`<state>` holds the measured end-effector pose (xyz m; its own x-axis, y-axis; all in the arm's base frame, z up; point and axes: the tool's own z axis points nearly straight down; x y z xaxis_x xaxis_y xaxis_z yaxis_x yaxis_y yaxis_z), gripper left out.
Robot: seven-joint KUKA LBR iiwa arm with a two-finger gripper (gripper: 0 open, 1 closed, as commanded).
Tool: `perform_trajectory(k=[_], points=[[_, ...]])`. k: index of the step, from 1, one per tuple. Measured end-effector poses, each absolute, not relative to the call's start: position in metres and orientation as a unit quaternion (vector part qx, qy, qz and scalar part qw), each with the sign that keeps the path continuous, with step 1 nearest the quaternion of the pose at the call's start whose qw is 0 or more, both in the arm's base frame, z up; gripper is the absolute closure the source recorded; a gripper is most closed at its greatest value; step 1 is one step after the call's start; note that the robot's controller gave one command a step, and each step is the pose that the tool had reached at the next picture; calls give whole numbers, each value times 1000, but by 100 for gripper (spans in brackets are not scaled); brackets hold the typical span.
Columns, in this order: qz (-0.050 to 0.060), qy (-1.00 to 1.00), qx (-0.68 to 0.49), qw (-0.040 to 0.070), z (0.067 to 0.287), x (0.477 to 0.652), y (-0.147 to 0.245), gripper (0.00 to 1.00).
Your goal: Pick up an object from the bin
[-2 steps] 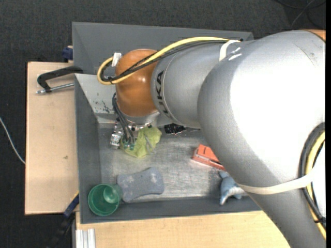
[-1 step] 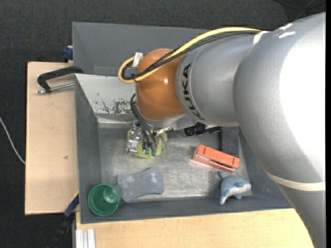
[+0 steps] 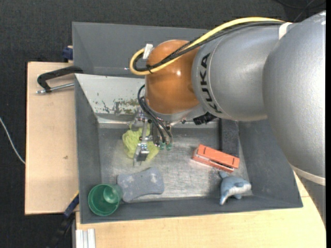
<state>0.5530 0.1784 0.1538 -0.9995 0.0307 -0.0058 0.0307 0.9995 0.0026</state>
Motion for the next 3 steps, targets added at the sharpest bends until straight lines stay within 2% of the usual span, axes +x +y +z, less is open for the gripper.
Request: perform_trajectory(k=[2,3], points=[[2,999,39,3,144,555,175,0],[2,993,115,1,108,562,166,0]])
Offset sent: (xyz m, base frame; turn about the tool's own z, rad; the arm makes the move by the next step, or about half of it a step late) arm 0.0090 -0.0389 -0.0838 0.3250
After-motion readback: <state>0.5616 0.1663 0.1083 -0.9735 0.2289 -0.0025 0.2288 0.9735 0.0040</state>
